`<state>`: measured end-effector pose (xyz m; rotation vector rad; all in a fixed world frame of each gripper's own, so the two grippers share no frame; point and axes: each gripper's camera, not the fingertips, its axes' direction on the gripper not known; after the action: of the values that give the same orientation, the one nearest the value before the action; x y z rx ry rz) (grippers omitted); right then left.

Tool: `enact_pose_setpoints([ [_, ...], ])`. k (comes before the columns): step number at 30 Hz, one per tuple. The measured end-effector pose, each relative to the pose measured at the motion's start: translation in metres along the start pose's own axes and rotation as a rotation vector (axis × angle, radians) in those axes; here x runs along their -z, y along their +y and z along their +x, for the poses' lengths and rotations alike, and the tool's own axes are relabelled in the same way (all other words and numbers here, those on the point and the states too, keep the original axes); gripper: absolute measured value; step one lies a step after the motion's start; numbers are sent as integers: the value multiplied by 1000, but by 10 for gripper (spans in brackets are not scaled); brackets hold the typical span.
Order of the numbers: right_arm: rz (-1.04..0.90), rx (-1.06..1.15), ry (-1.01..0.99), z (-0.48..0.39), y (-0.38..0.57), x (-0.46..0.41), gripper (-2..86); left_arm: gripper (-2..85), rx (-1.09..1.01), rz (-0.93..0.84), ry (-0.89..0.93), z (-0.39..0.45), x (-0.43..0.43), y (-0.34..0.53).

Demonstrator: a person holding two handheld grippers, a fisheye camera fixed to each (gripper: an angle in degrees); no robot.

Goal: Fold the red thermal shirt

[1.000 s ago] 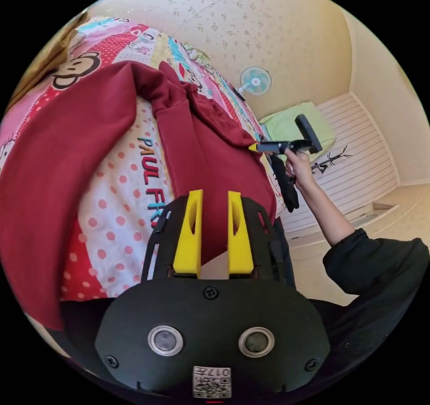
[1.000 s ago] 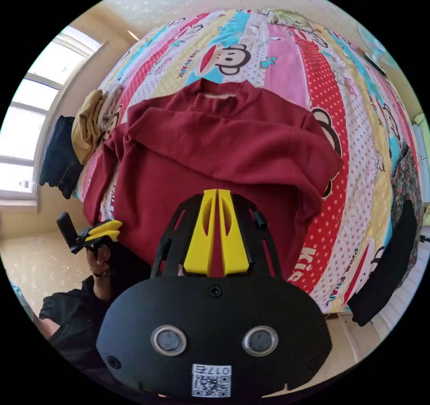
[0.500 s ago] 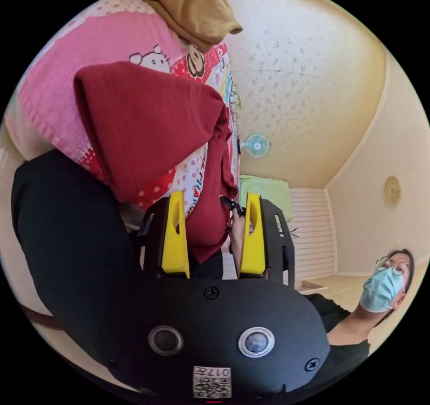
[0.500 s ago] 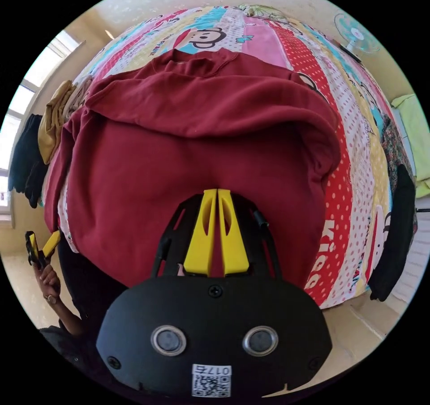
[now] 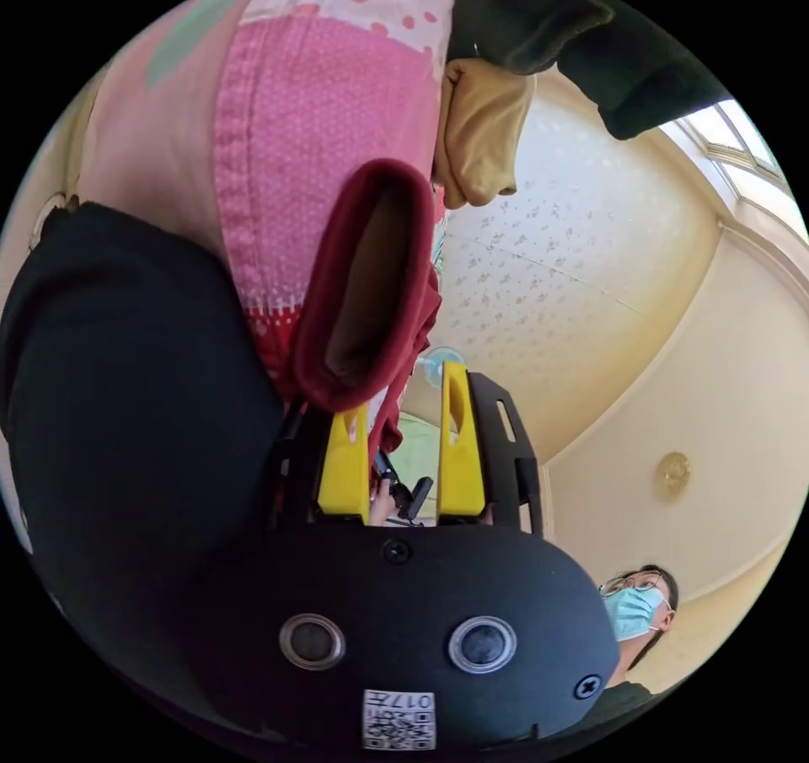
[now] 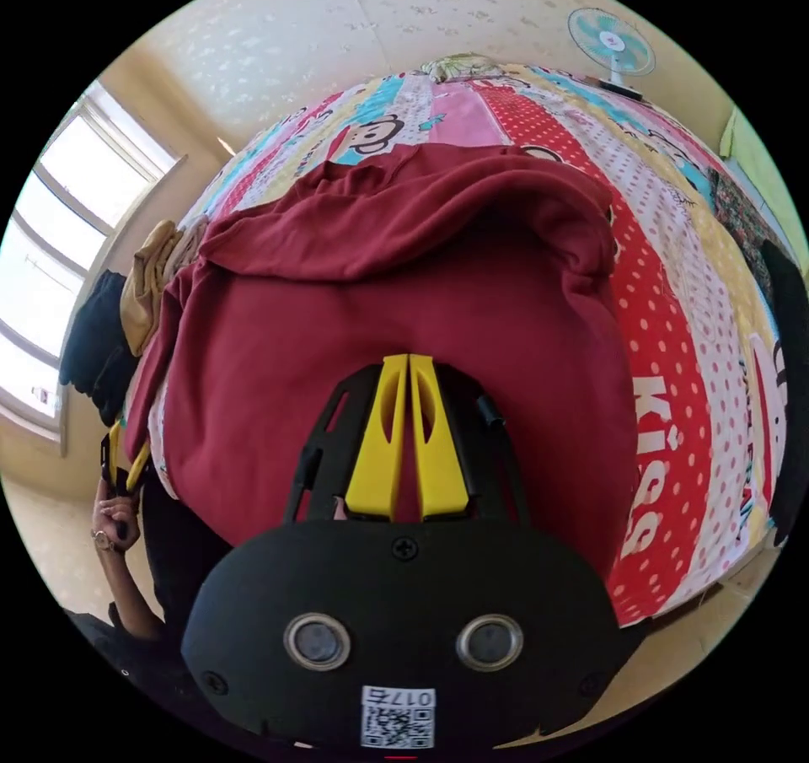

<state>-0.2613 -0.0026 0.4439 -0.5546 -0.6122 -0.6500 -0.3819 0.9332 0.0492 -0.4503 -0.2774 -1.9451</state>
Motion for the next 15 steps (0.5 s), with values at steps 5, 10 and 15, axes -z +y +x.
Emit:
enact_pose_setpoints([
  [5, 47, -14, -187, 41, 24, 3, 5, 39, -106, 125, -40, 41, 24, 11],
  [10, 76, -16, -381, 78, 46, 0, 6, 38, -475, 350, -274, 179, 69, 47],
  [15, 104, 43, -472, 97, 65, -3, 5, 39, -931, 267, -447, 332, 7, 102],
])
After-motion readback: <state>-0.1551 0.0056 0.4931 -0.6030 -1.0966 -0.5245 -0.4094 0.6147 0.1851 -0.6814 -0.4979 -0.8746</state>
